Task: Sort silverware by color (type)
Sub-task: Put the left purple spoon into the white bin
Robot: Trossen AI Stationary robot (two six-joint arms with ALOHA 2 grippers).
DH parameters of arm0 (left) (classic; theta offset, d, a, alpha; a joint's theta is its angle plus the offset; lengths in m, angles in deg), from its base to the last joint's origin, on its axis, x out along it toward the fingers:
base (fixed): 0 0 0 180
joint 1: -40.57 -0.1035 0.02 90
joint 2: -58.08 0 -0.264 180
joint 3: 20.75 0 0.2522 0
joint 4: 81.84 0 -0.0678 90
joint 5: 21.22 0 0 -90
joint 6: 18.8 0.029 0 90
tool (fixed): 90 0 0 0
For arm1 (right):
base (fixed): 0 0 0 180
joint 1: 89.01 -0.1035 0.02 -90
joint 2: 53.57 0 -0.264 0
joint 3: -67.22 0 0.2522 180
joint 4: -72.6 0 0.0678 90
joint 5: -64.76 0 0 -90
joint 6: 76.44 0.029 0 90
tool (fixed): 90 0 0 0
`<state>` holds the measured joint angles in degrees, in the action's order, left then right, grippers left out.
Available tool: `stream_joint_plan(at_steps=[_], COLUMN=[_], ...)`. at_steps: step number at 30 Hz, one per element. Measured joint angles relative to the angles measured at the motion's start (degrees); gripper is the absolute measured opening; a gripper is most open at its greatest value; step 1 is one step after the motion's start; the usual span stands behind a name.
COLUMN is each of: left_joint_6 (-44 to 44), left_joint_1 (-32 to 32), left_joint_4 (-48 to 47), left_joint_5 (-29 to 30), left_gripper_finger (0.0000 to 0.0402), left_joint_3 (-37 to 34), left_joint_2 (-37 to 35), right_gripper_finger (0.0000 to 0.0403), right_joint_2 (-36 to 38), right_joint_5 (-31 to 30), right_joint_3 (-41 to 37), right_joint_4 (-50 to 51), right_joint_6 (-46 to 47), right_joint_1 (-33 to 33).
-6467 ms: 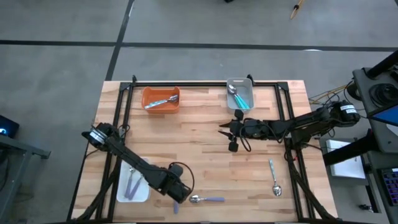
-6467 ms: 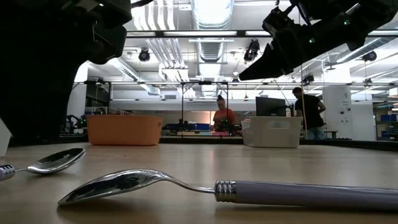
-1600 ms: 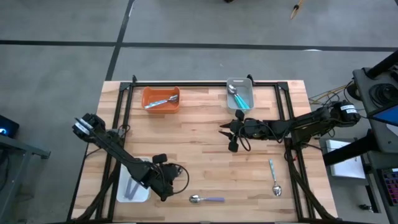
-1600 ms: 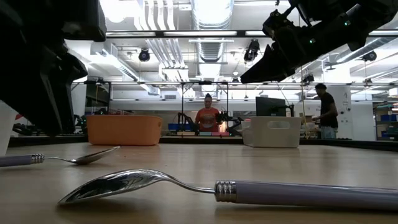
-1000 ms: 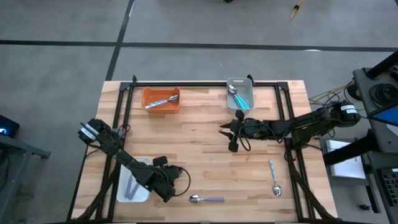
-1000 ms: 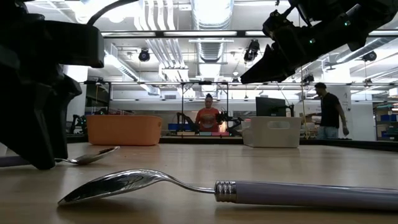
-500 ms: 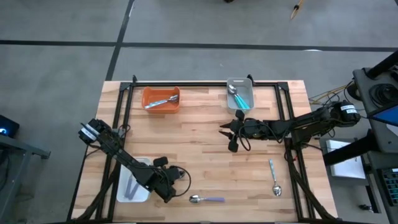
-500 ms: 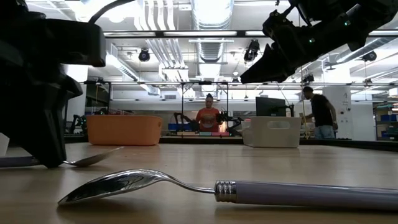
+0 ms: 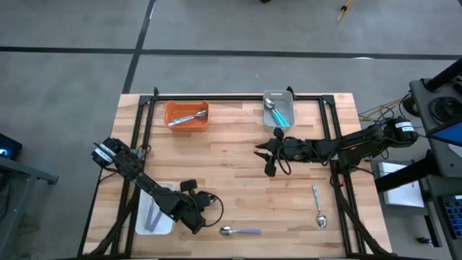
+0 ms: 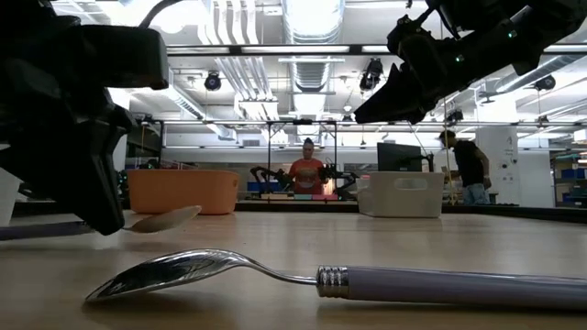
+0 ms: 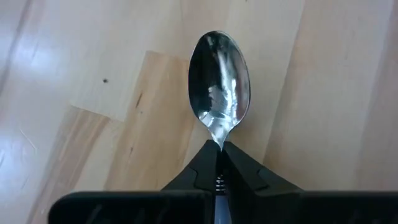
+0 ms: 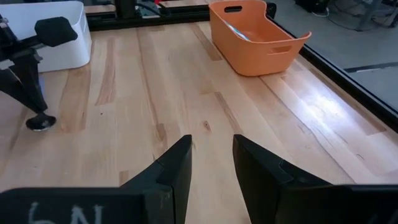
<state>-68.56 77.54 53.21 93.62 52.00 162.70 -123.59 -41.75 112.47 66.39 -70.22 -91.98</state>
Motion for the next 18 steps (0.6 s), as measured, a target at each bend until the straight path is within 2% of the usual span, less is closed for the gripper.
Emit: stream_joint_plan(at_steps=[18], left_joint_6=[1.27], left_joint_1=[-0.48], left_joint_4=[0.29], left_joint_5=[0.39], left_gripper_finger=[0.0001], left_joint_3=[0.12], left_joint_2=[-0.89], right_gripper_finger=[0.0109], right_joint_2=[0.03], right_joint_5=[0.0], right_joint_3=[0.0], right_joint_4=[0.17], right_joint_6=[1.47], right_joint_1=[-0.02])
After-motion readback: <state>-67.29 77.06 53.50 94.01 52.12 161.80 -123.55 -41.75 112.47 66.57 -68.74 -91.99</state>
